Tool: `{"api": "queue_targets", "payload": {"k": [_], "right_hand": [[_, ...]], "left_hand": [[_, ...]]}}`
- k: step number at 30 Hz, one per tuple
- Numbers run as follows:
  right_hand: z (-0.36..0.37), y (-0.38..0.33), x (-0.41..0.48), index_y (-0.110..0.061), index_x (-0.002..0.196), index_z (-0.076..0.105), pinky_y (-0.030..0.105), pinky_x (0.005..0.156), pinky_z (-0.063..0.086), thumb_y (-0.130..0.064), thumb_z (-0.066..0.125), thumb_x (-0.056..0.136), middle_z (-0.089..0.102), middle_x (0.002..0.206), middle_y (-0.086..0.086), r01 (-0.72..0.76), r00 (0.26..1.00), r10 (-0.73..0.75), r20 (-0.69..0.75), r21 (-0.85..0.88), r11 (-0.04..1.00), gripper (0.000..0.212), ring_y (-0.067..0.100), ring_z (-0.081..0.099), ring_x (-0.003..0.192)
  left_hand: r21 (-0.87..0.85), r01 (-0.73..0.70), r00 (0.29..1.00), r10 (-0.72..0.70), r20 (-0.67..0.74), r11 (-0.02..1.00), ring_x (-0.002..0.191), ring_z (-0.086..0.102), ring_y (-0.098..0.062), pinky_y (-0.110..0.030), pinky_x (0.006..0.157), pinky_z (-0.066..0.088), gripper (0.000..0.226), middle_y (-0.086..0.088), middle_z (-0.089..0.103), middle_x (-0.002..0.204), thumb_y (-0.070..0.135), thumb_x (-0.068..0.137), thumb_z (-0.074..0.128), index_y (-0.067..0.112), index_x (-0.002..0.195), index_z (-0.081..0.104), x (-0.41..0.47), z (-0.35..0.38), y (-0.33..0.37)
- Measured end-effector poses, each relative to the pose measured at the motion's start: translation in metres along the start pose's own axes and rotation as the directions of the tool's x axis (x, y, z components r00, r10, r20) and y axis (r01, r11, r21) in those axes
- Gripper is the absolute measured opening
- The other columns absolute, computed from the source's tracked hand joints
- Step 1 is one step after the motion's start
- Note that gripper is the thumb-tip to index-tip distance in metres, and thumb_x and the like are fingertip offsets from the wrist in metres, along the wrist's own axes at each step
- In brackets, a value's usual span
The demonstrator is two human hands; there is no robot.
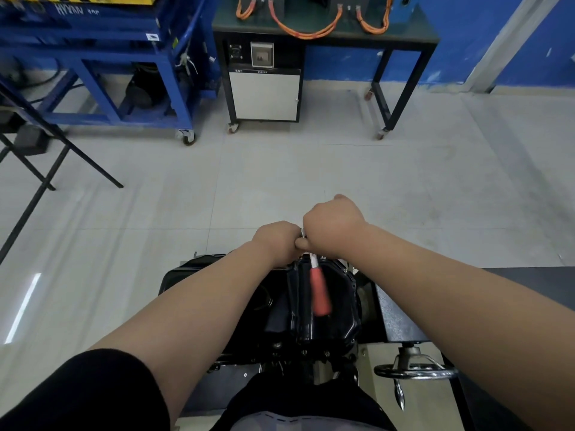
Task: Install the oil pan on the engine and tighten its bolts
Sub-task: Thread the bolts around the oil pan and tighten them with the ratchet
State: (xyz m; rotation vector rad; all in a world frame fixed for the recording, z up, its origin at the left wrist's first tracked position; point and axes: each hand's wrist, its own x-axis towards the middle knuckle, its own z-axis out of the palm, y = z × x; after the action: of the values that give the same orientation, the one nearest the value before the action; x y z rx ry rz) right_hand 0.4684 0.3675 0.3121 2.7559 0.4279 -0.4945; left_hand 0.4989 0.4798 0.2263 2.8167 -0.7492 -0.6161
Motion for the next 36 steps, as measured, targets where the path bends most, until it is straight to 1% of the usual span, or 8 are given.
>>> {"api": "queue_targets", "payload": {"k": [2, 7, 10, 13, 19, 28, 34, 36], "right_hand": [[0.0, 0.0, 0.0, -0.022, 0.07, 0.054, 0.031, 0.071, 0.027, -0.042, 0.045, 0.088, 0.055, 0.078, 0.0, -0.016, 1.0, 0.015, 0.019, 0.051, 0.999, 0.029, 0.019, 0.049, 0.067], [-0.001, 0.015, 0.002, -0.021, 0.107, 0.059, 0.034, 0.086, 0.034, -0.02, 0.05, 0.089, 0.052, 0.109, 0.001, 0.231, 0.951, -0.264, -0.161, -0.196, 0.953, 0.02, 0.023, 0.046, 0.106], [-0.003, 0.006, 0.004, -0.022, 0.084, 0.06, 0.033, 0.078, 0.03, -0.035, 0.047, 0.089, 0.059, 0.096, 0.001, 0.153, 0.98, -0.172, -0.101, -0.173, 0.973, 0.019, 0.021, 0.05, 0.086], [0.0, -0.003, 0.006, -0.019, 0.065, 0.049, 0.031, 0.069, 0.027, -0.044, 0.043, 0.088, 0.059, 0.08, 0.001, 0.001, 1.0, 0.0, 0.023, -0.011, 1.0, 0.034, 0.016, 0.043, 0.059], [-0.002, 0.014, 0.007, -0.018, 0.108, 0.057, 0.035, 0.088, 0.036, -0.022, 0.048, 0.09, 0.051, 0.111, 0.002, 0.283, 0.93, -0.323, -0.176, -0.218, 0.934, 0.02, 0.023, 0.045, 0.107], [-0.005, 0.007, 0.003, -0.025, 0.08, 0.052, 0.03, 0.07, 0.027, -0.037, 0.044, 0.093, 0.059, 0.094, 0.0, 0.149, 0.986, -0.157, -0.048, -0.143, 0.978, 0.02, 0.021, 0.049, 0.073], [0.001, 0.005, 0.001, -0.021, 0.069, 0.052, 0.023, 0.048, 0.025, -0.033, 0.048, 0.087, 0.043, 0.065, -0.003, -0.004, 0.997, 0.002, -0.077, -0.024, 1.0, 0.022, 0.024, 0.049, 0.061], [0.004, 0.001, 0.002, -0.02, 0.068, 0.05, 0.023, 0.046, 0.023, -0.034, 0.05, 0.086, 0.042, 0.063, -0.003, -0.066, 0.995, 0.066, -0.07, 0.009, 0.998, 0.022, 0.022, 0.047, 0.058]], "left_hand": [[-0.025, -0.012, 1.0, 0.013, 0.013, 1.0, 0.073, 0.051, -0.025, -0.027, 0.061, 0.037, 0.021, -0.004, 0.06, 0.081, 0.028, 0.087, 0.041, 0.016, 0.072, 0.051, 0.001, -0.001, 0.0], [0.102, -0.077, 0.993, 0.085, -0.079, 0.992, 0.067, 0.047, -0.022, -0.027, 0.055, 0.032, 0.032, -0.005, 0.058, 0.073, 0.035, 0.091, 0.037, 0.018, 0.064, 0.041, 0.001, 0.002, 0.004], [0.042, -0.014, 0.999, 0.016, -0.05, 0.999, 0.066, 0.049, -0.022, -0.025, 0.052, 0.032, 0.03, 0.003, 0.053, 0.066, 0.036, 0.087, 0.039, 0.018, 0.064, 0.046, 0.001, 0.0, 0.0], [0.027, -0.018, 1.0, 0.017, 0.026, 0.999, 0.08, 0.058, -0.025, -0.027, 0.062, 0.039, 0.021, -0.003, 0.064, 0.088, 0.028, 0.085, 0.045, 0.014, 0.082, 0.06, 0.004, -0.001, -0.003], [0.149, -0.12, 0.99, 0.13, -0.059, 0.982, 0.083, 0.06, -0.028, -0.029, 0.06, 0.037, 0.039, -0.009, 0.066, 0.09, 0.038, 0.093, 0.035, 0.012, 0.096, 0.064, 0.005, -0.001, -0.001], [0.007, -0.066, 0.998, 0.066, 0.012, 0.998, 0.066, 0.047, -0.023, -0.027, 0.056, 0.033, 0.041, 0.003, 0.046, 0.062, 0.05, 0.091, 0.037, 0.017, 0.069, 0.047, 0.007, 0.001, -0.004], [-0.318, 0.047, 0.994, -0.014, 0.107, 0.947, 0.074, 0.051, -0.019, -0.027, 0.06, 0.036, 0.022, 0.001, 0.058, 0.076, 0.03, 0.085, 0.044, 0.016, 0.073, 0.056, 0.001, 0.001, -0.027], [-0.642, 0.222, 0.974, -0.134, 0.183, 0.734, 0.064, 0.048, -0.018, -0.026, 0.056, 0.036, 0.024, -0.003, 0.055, 0.076, 0.019, 0.088, 0.039, 0.013, 0.078, 0.06, -0.002, -0.001, -0.034]]}}
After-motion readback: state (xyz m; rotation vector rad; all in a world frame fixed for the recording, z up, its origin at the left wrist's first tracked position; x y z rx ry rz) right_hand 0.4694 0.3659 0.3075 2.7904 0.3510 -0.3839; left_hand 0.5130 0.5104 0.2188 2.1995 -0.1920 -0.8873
